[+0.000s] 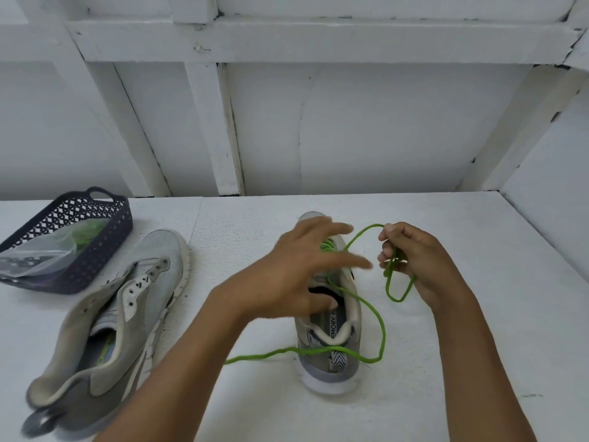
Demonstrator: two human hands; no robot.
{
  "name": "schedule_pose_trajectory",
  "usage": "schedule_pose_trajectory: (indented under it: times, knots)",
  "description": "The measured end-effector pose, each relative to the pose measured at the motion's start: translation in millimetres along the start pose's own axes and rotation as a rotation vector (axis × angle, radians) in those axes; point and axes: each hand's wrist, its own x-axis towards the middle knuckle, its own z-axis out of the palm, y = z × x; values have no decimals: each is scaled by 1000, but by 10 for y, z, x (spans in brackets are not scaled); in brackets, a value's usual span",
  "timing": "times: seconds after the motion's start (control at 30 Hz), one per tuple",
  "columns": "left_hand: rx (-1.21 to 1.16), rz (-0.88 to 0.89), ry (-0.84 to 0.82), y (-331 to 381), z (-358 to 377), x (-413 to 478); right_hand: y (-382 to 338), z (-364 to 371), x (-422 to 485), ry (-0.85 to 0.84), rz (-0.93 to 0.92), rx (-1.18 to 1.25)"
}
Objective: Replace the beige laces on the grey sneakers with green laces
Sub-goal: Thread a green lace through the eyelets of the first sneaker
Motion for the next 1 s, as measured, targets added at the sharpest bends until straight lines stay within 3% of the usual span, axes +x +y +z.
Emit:
schedule_pose_trajectory:
  times: [0.07, 0.2, 0.37, 0.5, 0.57, 0.67, 0.83, 0.9, 1.0]
  knots:
    - [118, 45, 15, 59, 87, 58, -4, 20, 8, 16, 4, 4]
    - [-10, 80, 120, -22, 114, 100, 27, 5, 10, 41, 10, -15]
    - [138, 70, 19, 4, 174, 113, 45, 3, 0, 55, 12, -13]
    - [64, 189, 158, -13, 285, 150, 38, 48, 1, 55, 14, -26]
    - [-75, 191, 219, -71, 269, 148, 45, 47, 6, 53, 15, -23]
    - [-468, 34, 277, -110, 152, 102, 64, 20, 16, 55, 28, -17]
    - [-1361, -191, 677, -240, -82, 36, 88, -17, 20, 63, 47, 29]
    - [-1530, -292, 815, -385, -188, 1, 96, -38, 25, 81, 50, 53]
    - [-1530, -431, 924, -640, -285, -90, 102, -68, 29, 117, 65, 76]
